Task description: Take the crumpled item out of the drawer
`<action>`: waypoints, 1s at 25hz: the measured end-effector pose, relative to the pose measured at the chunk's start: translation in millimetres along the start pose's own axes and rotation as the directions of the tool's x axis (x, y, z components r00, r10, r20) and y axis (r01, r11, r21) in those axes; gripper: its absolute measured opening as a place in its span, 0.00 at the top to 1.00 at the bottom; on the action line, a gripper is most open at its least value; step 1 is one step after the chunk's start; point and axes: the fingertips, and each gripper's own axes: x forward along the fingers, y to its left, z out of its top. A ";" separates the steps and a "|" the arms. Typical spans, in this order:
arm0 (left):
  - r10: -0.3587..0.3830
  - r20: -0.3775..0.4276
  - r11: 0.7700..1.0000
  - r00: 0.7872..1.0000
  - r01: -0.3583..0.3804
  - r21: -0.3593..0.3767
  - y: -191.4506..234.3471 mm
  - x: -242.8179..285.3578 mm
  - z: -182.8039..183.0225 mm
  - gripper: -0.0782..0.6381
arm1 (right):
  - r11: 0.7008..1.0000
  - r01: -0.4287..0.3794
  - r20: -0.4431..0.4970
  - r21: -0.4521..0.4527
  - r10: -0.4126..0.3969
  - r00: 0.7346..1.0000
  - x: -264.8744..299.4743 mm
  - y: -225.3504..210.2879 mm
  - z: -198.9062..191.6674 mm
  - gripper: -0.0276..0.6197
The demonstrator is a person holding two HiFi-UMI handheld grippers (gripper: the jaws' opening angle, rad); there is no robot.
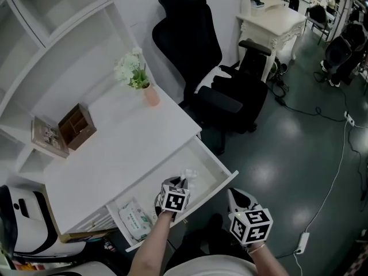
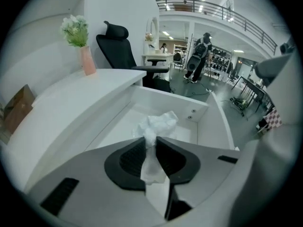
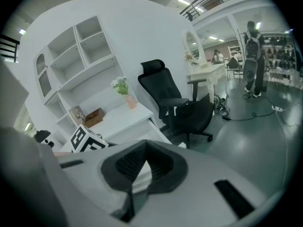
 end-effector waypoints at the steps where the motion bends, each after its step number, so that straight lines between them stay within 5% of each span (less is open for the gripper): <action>1: 0.004 0.012 1.000 1.000 -0.004 -0.002 1.2 -5.4 3.1 0.80 | 1.000 -0.004 0.005 -0.003 0.004 1.000 -0.1 2.6 1.7 0.95; 12: 0.043 0.157 0.998 0.987 -0.036 -0.051 5.0 -67.9 24.6 0.80 | 0.998 -0.036 0.059 -0.056 0.039 0.998 -5.2 22.4 21.5 0.95; 25: 0.101 0.333 0.990 0.937 -0.060 -0.131 4.4 -142.9 50.6 0.80 | 0.994 -0.048 0.106 -0.098 0.058 0.993 -14.6 31.3 38.1 0.95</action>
